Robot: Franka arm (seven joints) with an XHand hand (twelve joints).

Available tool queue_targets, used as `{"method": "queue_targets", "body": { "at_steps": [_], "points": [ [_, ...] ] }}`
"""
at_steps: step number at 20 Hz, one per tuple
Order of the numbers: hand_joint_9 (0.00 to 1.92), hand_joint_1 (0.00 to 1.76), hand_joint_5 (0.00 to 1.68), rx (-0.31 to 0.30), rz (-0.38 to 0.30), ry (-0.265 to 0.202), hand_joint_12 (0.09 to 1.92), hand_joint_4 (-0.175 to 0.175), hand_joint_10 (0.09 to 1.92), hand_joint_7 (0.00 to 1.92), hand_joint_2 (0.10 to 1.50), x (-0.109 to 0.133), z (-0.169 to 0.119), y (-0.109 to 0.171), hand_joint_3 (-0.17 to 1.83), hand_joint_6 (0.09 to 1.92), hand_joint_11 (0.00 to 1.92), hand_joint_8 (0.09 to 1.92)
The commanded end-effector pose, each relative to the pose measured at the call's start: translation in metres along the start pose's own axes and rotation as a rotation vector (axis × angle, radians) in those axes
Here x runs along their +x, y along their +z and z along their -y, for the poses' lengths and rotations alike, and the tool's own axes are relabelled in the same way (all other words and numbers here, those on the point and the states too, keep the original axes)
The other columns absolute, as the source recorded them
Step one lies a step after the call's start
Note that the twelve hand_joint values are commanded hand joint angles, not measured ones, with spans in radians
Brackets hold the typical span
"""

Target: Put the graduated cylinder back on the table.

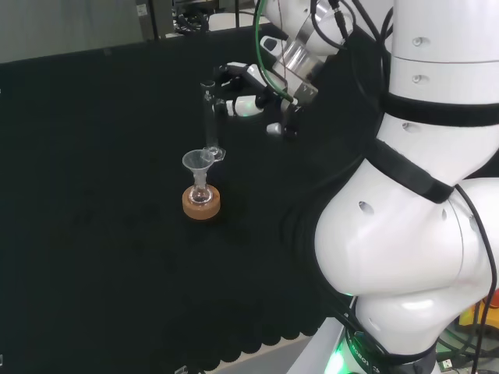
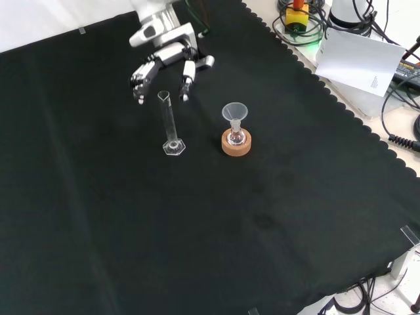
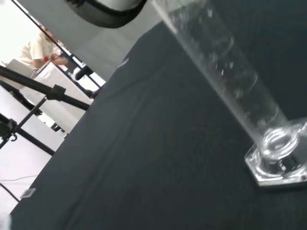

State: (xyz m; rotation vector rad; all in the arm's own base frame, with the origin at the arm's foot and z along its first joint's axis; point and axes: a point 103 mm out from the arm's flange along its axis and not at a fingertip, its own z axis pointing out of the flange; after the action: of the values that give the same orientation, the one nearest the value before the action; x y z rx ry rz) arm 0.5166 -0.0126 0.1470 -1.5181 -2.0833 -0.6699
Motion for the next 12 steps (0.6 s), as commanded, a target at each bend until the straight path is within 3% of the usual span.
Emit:
{"method": "queue_targets", "body": {
  "at_steps": [1, 12],
  "points": [
    [0.69, 0.81, 0.39, -0.039, 0.096, 0.029, 1.35, -0.071, 0.09, 0.25, 0.87, 0.012, 0.041, -0.05, -0.17, 0.25, 0.25, 0.68],
    [0.69, 0.83, 0.39, -0.084, 0.205, 0.039, 1.35, -0.071, 0.09, 0.25, 0.88, 0.057, 0.093, -0.109, -0.17, 0.24, 0.23, 0.68]
  ]
}}
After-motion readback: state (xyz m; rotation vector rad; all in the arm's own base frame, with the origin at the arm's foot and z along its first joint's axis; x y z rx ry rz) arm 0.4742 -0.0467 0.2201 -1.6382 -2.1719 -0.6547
